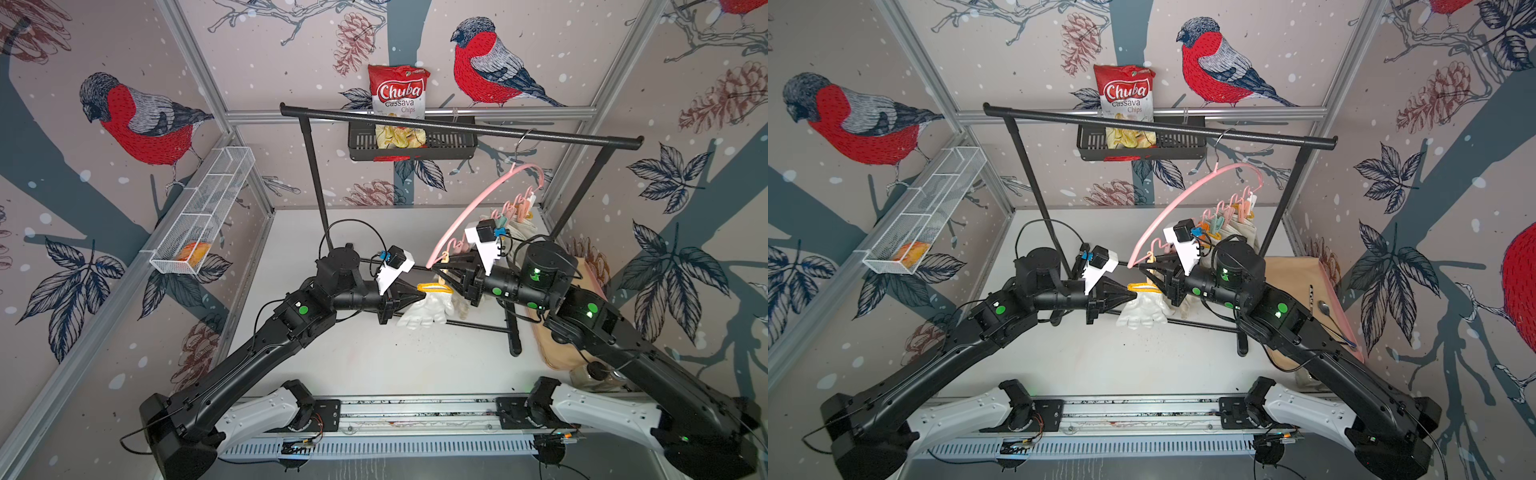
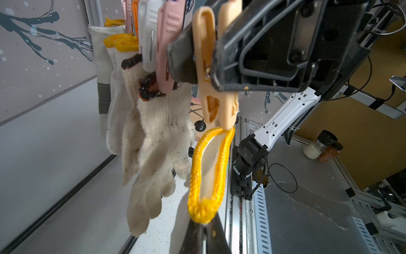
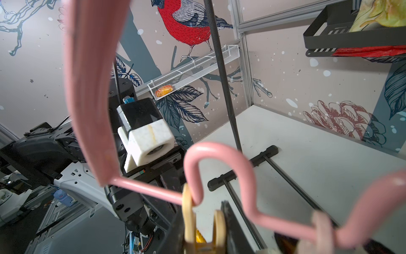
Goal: Clip the gloves onto a hanger to dry
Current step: Clamp the glove onto the hanger.
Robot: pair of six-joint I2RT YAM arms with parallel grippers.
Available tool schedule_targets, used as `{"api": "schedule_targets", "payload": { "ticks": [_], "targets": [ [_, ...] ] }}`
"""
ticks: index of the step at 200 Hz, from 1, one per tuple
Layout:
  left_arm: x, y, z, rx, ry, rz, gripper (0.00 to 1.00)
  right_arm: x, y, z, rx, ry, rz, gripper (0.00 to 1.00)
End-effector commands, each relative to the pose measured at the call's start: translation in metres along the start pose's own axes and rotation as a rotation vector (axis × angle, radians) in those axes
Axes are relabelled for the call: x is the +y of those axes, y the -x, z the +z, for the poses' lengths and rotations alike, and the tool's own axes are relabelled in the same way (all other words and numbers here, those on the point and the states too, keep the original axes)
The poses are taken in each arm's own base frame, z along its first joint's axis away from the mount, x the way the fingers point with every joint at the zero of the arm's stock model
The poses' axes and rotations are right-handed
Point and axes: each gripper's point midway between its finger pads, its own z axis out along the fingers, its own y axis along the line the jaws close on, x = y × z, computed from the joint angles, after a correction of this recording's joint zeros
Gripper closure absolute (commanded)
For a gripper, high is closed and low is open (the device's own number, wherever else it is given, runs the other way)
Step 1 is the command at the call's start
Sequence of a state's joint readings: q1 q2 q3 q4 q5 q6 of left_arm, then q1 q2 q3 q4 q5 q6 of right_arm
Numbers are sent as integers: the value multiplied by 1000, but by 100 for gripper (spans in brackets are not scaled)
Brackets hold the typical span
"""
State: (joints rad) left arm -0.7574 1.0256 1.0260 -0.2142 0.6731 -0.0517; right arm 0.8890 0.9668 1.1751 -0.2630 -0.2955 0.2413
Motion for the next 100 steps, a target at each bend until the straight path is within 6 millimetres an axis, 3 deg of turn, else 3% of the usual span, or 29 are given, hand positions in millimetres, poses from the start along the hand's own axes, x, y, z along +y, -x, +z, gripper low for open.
{"api": "schedule_targets", "payload": {
  "ticks": [1, 100],
  "targets": [
    [-1, 18, 0, -53, 1, 51, 100, 4, 11, -1, -41, 20, 3, 81],
    [-5, 35, -2, -62, -5, 77, 100, 1, 2, 3, -25, 19, 9, 81]
  ]
}}
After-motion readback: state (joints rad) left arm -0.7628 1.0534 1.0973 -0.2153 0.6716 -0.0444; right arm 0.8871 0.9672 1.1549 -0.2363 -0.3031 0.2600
